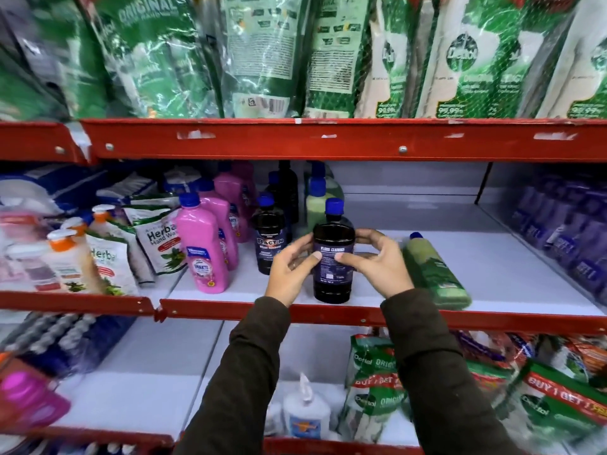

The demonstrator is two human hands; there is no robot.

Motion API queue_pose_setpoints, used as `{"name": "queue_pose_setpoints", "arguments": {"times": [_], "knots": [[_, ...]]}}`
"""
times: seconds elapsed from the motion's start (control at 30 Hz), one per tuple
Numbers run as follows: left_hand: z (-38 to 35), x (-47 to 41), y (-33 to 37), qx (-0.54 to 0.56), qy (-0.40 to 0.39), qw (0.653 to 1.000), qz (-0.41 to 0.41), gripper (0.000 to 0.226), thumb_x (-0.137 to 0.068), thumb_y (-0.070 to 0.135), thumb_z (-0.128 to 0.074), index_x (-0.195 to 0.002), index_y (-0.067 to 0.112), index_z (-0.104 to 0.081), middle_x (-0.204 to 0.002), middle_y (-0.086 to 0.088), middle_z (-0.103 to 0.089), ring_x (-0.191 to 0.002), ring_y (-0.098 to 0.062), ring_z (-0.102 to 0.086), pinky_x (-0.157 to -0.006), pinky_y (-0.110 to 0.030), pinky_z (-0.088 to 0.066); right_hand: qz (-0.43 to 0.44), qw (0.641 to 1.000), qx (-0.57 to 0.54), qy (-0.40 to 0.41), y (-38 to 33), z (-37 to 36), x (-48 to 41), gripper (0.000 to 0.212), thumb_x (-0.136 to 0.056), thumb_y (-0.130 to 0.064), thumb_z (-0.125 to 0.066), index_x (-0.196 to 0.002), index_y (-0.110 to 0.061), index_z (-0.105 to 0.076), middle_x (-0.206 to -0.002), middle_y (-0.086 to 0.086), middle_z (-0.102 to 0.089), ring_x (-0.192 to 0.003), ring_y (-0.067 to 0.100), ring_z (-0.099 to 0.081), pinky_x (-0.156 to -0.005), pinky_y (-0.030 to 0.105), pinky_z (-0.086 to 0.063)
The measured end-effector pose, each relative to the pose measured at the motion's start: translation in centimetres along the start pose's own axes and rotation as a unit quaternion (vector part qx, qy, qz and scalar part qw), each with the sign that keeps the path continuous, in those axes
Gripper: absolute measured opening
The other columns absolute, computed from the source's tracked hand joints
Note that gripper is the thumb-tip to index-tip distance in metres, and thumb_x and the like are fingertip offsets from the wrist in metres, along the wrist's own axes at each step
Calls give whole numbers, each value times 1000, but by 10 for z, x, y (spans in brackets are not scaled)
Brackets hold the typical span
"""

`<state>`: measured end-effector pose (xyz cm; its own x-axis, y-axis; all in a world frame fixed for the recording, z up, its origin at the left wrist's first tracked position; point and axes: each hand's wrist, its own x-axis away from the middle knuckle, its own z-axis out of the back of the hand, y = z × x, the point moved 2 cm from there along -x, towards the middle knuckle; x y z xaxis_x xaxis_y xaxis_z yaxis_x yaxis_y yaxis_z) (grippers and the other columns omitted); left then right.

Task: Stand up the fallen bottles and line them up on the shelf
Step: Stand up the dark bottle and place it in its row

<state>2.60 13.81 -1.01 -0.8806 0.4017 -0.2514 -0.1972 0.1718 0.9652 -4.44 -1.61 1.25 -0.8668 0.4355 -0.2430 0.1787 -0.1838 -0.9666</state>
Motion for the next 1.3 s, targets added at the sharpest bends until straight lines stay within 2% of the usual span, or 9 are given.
{"name": "queue_pose_setpoints", "arguments": {"times": [0.2, 0.27, 0.4, 0.63, 0.73, 0.83, 0.97, 1.13, 1.3], "knots": [[69, 4, -2, -6, 51, 999, -12, 48, -93, -2, -55, -133, 23, -46, -113, 11, -61, -104, 0, -58, -87, -15, -55, 21, 999, -4, -43, 6, -77, -5, 49, -76, -4, -82, -114, -20, -57, -111, 5, -68, -102, 34, -71, -90, 51, -59], [85, 3, -7, 0, 65, 998, -8, 47, -93, -4, -54, -133, 21, -47, -121, 2, -60, -110, -7, -57, -95, -22, -52, 31, 998, -10, -49, 11, -96, -5, 49, -77, -2, -80, -117, -18, -56, -111, 2, -67, -104, 33, -71, -94, 48, -58], [103, 4, -15, 3, 69, 998, 4, 43, -93, -4, -53, -130, 18, -50, -132, -6, -55, -120, -16, -52, -108, -38, -42, 42, 998, -12, -48, 18, -119, -1, 47, -80, 2, -76, -117, -19, -55, -110, -11, -63, -108, 26, -68, -100, 40, -55], [102, -2, -15, 62, 100, 993, 19, 27, -101, 7, -38, -117, 17, -58, -126, -10, -59, -116, -22, -56, -92, -21, -48, 54, 998, -3, -13, 26, -120, -3, 51, -81, -2, -77, -125, -14, -53, -122, 3, -62, -108, 12, -64, -83, 7, -54], [100, -3, -14, 54, 108, 993, 10, 27, -102, 8, -39, -103, 25, -60, -117, -8, -62, -112, -23, -58, -89, -25, -51, 42, 998, -19, 36, 36, -121, 1, 40, -78, -9, -82, -104, -28, -57, -110, -3, -68, -103, 4, -66, -86, 22, -61], [102, -6, -16, 51, 104, 993, 6, 26, -100, 6, -42, -99, 25, -60, -114, -11, -62, -110, -29, -59, -89, -33, -53, 35, 997, 8, 70, 43, -122, 4, 20, -77, -27, -82, -85, -36, -67, -99, -4, -73, -97, 19, -72, -80, 44, -63], [110, -5, -23, 49, 77, 996, -5, 21, -98, 8, -49, -102, 24, -62, -117, -12, -64, -121, -42, -56, -103, -50, -48, 29, 998, -3, 57, 43, -125, 7, 10, -87, -15, -74, -94, -21, -71, -101, 5, -73, -87, 19, -72, -63, 32, -64], [108, 2, -23, 35, 36, 999, -1, 43, -94, 12, -58, -136, 20, -49, -139, -4, -56, -133, -22, -51, -112, -43, -42, 39, 998, 51, -27, 47, -124, 9, 43, -84, -23, -75, -126, -23, -66, -124, -7, -69, -104, 15, -70, -92, 41, -60], [105, 3, -18, -8, 6, 1000, 19, 43, -93, 18, -61, -133, 27, -48, -131, 7, -59, -123, -6, -55, -113, -35, -39, 57, 995, 56, -58, 46, -131, 10, 52, -75, -21, -84, -114, -37, -55, -124, -3, -68, -116, 15, -66, -96, 36, -57]]}}
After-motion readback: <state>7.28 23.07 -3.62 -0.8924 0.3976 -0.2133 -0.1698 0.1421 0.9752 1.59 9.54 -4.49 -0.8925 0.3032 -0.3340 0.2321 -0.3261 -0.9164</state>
